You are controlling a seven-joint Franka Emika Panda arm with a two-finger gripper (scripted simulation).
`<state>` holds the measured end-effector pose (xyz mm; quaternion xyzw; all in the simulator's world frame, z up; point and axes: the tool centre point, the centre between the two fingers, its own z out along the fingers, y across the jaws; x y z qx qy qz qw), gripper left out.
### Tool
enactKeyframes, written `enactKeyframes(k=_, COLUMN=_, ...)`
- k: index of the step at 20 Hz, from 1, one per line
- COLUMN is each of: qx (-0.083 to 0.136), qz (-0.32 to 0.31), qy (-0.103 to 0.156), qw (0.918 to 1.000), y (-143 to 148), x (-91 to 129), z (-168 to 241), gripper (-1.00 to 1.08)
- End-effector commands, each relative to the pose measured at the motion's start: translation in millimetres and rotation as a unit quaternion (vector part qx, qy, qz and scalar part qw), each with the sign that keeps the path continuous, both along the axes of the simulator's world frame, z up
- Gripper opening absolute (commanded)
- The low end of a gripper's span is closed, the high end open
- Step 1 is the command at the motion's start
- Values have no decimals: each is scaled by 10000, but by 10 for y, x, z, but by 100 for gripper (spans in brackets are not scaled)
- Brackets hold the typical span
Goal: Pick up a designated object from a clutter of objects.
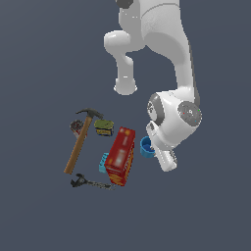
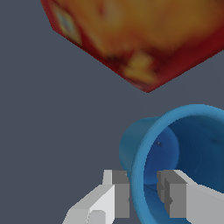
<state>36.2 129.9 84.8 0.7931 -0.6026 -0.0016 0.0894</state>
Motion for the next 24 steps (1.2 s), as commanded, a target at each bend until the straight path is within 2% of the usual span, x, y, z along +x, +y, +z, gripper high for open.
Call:
enactKeyframes(k=1, qx=2, qz=-1, qy=-211, qw=9998, y=-140, x=104, z=144, gripper=-100)
enactKeyframes(k=5, qx=0, qz=10, qy=-668, qw=9978, y=-453, x=301, z=457, gripper=-100)
enactKeyframes(k=9, qx=-5, qz=26, qy=-1275, qw=9918, y=-868, x=518, z=899, gripper=-100)
enactKeyframes(k=16, qx=-18, qz=53, qy=-2356, qw=9718, y=-1610, x=772, z=1752, gripper=-100)
enactKeyframes(k=24, qx=-27, qz=72, qy=-3249, qw=9457, y=-2234, x=843, z=2503, gripper=-100)
